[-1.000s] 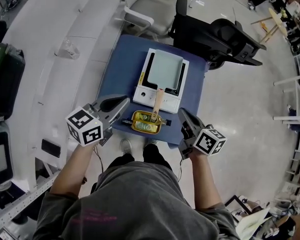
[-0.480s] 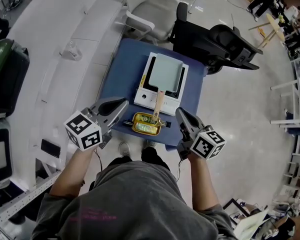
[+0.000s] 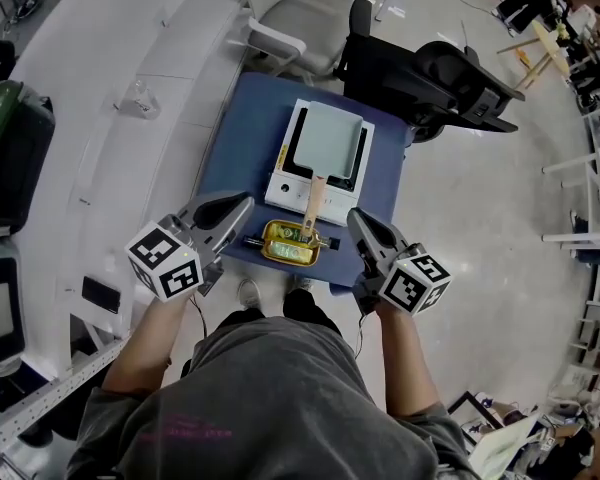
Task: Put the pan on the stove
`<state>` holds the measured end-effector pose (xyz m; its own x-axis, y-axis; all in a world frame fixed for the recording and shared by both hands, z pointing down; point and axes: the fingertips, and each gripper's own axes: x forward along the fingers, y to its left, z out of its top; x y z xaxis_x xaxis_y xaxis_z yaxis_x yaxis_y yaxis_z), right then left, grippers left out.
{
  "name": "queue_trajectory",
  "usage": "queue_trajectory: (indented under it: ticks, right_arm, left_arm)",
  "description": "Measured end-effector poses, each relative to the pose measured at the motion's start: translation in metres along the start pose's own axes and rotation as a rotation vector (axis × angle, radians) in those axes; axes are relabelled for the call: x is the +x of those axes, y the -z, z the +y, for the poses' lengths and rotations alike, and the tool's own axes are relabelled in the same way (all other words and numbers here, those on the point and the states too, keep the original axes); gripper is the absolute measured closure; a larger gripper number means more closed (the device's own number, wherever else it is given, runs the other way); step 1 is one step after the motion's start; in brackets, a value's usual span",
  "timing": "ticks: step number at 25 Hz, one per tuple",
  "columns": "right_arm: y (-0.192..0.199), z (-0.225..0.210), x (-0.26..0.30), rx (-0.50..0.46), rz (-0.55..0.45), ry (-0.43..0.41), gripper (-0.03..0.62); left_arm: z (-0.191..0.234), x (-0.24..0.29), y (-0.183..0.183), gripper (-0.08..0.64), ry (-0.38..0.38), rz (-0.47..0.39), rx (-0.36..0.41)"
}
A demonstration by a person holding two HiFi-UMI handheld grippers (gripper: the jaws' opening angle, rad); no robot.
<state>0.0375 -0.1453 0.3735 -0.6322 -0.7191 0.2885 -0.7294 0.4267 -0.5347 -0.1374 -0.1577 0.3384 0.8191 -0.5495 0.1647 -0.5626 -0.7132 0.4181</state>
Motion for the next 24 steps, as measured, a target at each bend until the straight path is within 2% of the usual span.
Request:
queue_trajectory:
  ticks: [24]
  right_arm:
    - [0.013,-0.024,-0.003,0.03,0.033,-0.007,0.591]
  left_arm:
    - [-0.013,0.025,0.0,0.558,0.007,-0.012,-0.035]
